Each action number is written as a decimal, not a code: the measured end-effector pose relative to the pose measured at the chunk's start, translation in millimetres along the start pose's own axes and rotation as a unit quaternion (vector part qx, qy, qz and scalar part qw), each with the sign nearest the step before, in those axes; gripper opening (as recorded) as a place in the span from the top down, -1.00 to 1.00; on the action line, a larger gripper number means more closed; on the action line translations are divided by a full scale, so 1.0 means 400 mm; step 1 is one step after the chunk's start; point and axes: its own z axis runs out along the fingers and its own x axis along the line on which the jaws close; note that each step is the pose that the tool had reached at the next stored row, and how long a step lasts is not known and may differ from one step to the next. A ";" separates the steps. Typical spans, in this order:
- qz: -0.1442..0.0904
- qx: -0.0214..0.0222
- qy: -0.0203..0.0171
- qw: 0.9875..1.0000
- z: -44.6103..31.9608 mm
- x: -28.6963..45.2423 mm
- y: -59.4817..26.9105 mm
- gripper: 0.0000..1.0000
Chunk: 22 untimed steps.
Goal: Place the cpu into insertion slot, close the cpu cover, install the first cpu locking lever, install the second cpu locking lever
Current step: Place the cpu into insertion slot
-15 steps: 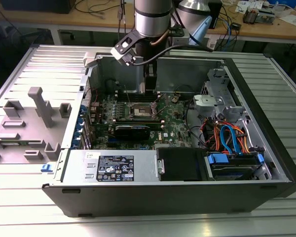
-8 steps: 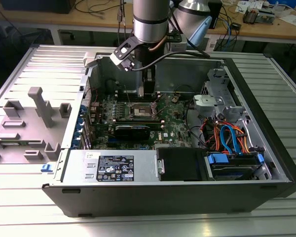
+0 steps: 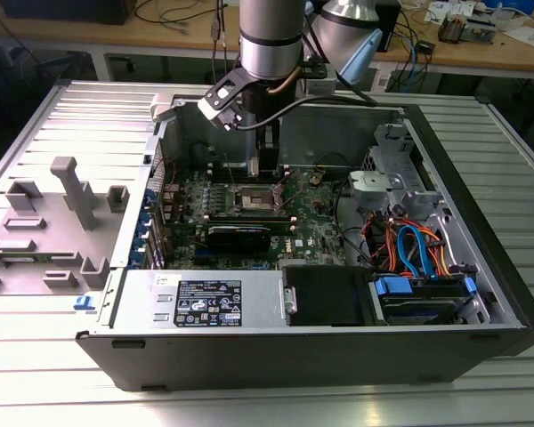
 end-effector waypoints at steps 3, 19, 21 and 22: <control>0.000 0.000 0.000 1.000 0.002 0.000 0.000 -0.09; 0.000 0.000 0.000 1.000 0.026 -0.001 -0.005 -0.09; -0.001 0.000 0.000 1.000 0.036 -0.002 -0.006 -0.09; -0.003 0.000 0.000 1.000 0.045 -0.006 -0.006 -0.09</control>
